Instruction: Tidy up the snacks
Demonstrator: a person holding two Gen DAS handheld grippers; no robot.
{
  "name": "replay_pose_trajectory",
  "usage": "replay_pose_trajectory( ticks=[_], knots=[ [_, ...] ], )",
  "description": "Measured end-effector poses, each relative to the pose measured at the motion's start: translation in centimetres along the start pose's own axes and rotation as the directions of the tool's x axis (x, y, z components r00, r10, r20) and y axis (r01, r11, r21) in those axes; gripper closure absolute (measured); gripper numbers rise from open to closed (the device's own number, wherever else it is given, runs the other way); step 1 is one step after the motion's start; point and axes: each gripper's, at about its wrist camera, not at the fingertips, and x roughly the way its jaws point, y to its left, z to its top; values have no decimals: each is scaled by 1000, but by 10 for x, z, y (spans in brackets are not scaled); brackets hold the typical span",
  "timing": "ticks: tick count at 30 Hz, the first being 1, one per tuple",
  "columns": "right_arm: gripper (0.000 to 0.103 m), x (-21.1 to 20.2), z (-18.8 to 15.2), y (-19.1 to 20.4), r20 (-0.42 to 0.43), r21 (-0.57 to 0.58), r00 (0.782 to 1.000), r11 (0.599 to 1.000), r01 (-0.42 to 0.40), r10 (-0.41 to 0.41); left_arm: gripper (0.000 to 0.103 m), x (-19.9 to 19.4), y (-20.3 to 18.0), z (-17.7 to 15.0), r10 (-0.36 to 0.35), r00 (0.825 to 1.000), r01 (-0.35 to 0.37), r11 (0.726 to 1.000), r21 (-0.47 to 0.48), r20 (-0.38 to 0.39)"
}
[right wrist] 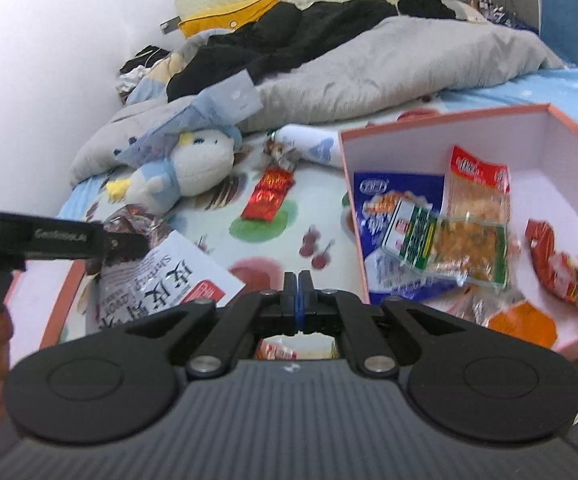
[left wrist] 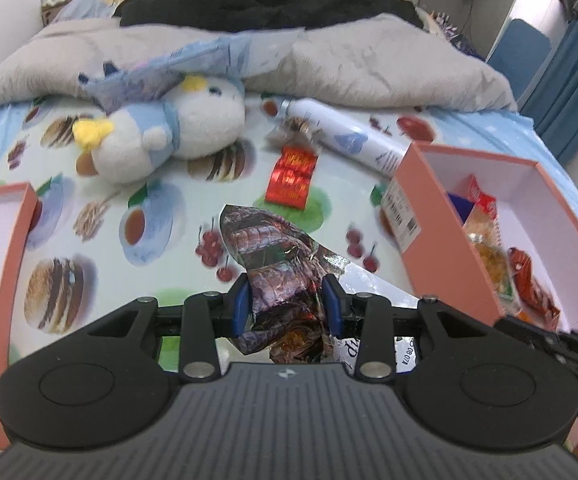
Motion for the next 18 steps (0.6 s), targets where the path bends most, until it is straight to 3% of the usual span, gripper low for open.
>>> replay_pose_trajectory(
  ticks=[5,11,13,15,16,18],
  knots=[
    [99,1,-32,-5,-26,38,998,998,-48,49,60,26,10,-21,30,998,-30,999,-13,-48],
    [97,9,-61,2,-51,-74,997,996,-54,50,60,41,28,-37,54,995,-58,997,-52,-87],
    [91,15,-68,8,-72,-141,997,989,-47,37,60,41,35,-40,56,994,-62,995,-72,-90],
    [46,18,-73,12,-73,-191,996,980,-57,44,60,40,40,-43,57,994,-65,994,-88,-89],
    [38,18,-77,15,-61,-222,997,973,-69,57,60,40,43,-44,59,994,-68,993,-95,-89],
    [38,22,-85,22,-54,-313,997,947,-65,51,60,37,47,-47,63,994,-73,991,-110,-88]
  ],
)
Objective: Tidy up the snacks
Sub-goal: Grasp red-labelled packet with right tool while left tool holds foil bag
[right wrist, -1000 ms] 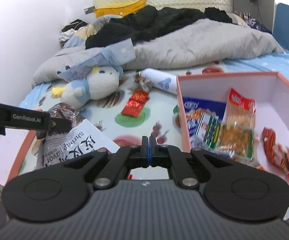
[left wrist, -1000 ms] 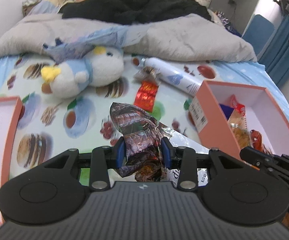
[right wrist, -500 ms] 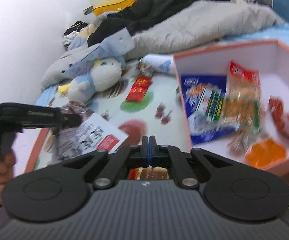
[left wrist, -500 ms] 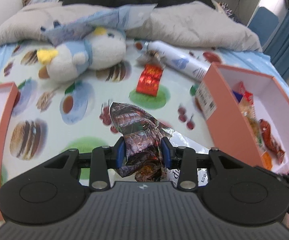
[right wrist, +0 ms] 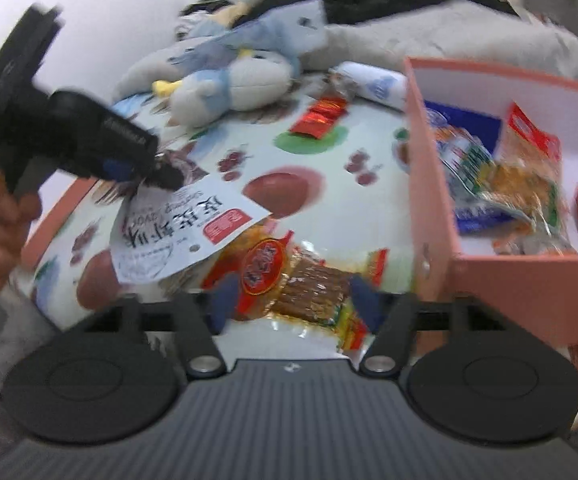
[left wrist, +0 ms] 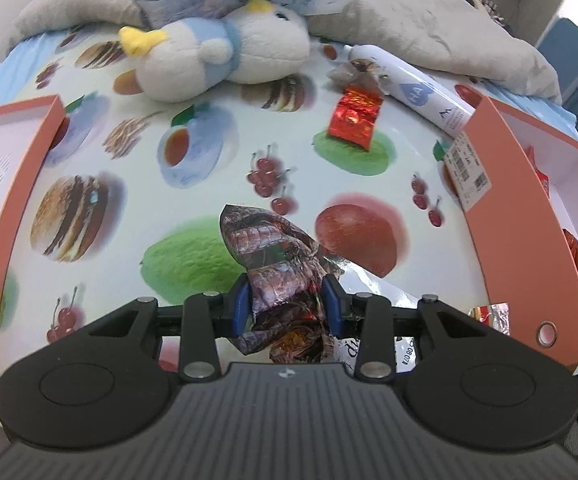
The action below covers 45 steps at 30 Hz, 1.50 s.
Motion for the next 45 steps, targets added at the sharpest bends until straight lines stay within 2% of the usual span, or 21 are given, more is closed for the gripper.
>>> replay_pose_trajectory(
  ticks=[3,5,7,10,12,13,15,21,25,26,27,29,30,36,43,44,45],
  knots=[
    [37,12,-8,20,-21,-187,1000,982,0,-4,60,-3,9,-3,-1,1000,1,1000,-30,3],
    [33,20,-14,31,-26,-289,999,957,10,-19,60,-4,15,-7,6,1000,-6,999,-43,4],
    [27,31,-20,39,-28,-369,998,928,43,-58,60,-5,21,-10,9,1000,-9,998,-58,1],
    [27,42,-23,41,1,-427,994,899,99,-109,60,-7,28,-13,12,1000,-12,997,-74,2],
    [27,48,-21,35,0,-390,994,915,101,-110,60,-8,32,-15,16,1000,-16,996,-84,1],
    [26,51,-19,26,-12,-337,996,938,80,-89,60,-7,34,-16,16,1000,-16,996,-91,-2],
    [22,57,-16,17,-32,-266,996,962,67,-78,60,-7,35,-19,16,1000,-17,995,-98,-6],
    [17,68,-20,10,-58,-123,998,992,11,-18,60,-2,32,-21,6,1000,-7,995,-101,-14],
    [15,70,-22,11,-68,-87,998,996,2,-8,60,0,27,-20,-2,1000,1,996,-94,-16],
    [18,71,-21,10,-70,-88,998,996,-5,-1,60,1,25,-20,-3,1000,2,996,-94,-17],
    [29,70,-21,10,-68,-91,998,996,-6,0,60,1,24,-20,-6,1000,5,996,-94,-17],
    [43,68,-19,11,-62,-93,998,996,1,-7,60,1,23,-20,-9,1000,8,996,-93,-15],
    [46,68,-19,13,-64,-101,998,995,4,-10,60,0,23,-20,-10,1000,8,996,-93,-13],
    [50,65,-14,17,-80,-100,996,995,29,-37,60,-11,24,-17,-7,1000,7,995,-95,10],
    [52,55,-8,11,-102,-30,995,1000,2,-5,60,-23,23,-14,-17,999,20,995,-98,35],
    [72,52,-8,11,-102,-22,995,1000,-4,2,60,-25,21,-14,-21,999,25,995,-97,38],
    [73,49,-6,11,-98,-24,995,1000,7,-9,60,-27,20,-13,-24,999,28,995,-94,41]
  ],
)
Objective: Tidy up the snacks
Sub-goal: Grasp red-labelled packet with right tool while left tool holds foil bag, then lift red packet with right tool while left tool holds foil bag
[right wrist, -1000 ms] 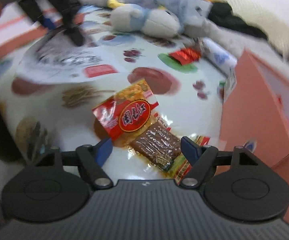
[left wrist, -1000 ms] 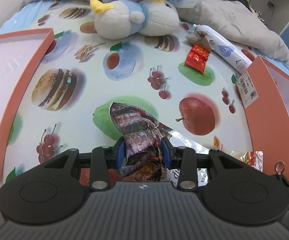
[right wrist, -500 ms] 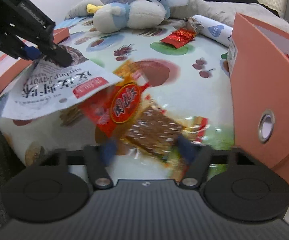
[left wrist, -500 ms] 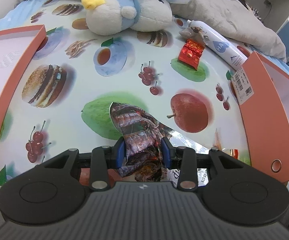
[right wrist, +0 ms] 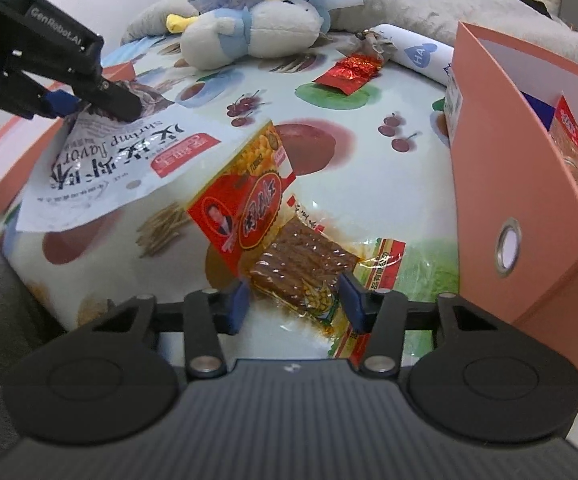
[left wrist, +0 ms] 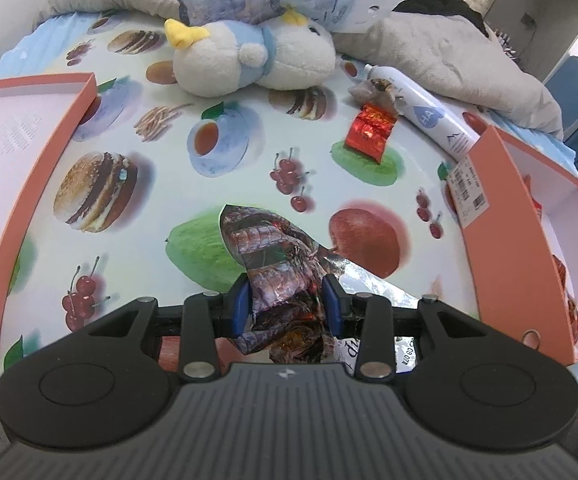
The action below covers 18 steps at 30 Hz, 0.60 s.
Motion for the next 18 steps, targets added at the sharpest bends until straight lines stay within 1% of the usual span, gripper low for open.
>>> replay_pose_trajectory(
  ticks=[4,6,9,12,18],
  knots=[
    [78,-7,4,-5,-6,16,1000,1000,-2,2,60,-5,-5,1,-4,1000,3,1000,11,10],
    [86,-11,4,-1,15,-19,1000,1000,15,-15,60,-7,-6,1,-8,1000,8,1000,12,14],
    [92,-18,8,4,32,-69,999,997,45,-42,60,-11,-8,1,-12,1000,12,1000,15,19],
    [96,-29,14,3,54,-74,997,996,58,-54,60,-16,-11,3,-16,999,16,1000,16,27],
    [97,-54,34,-5,100,-40,993,997,73,-68,60,-25,-25,10,-13,999,11,998,55,37]
  ],
)
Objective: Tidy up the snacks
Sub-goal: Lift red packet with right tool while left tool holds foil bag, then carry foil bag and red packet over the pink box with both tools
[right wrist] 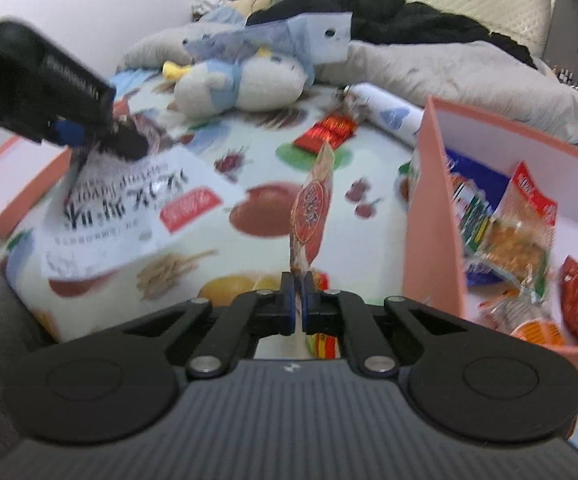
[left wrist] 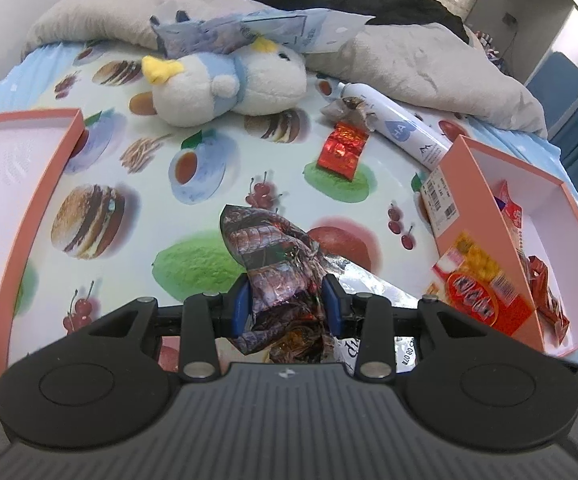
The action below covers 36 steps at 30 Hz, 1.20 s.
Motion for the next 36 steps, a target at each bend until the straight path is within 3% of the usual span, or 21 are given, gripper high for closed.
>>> replay_pose_trajectory(
  ticks=[11,22,31,36],
  knots=[
    [98,-32,47,-28,55,98,998,995,-10,5,60,-25,-33,24,-15,999,12,997,73,44],
    [98,-68,101,-63,167,144,985,990,9,-33,60,-61,-75,63,-76,989,57,988,145,127],
    [99,-100,134,-115,219,188,969,979,74,-116,60,-85,-148,101,-195,963,145,956,256,184],
    [99,-104,129,-151,172,232,973,966,115,-157,60,-70,-199,108,-238,960,180,930,322,151]
  ],
)
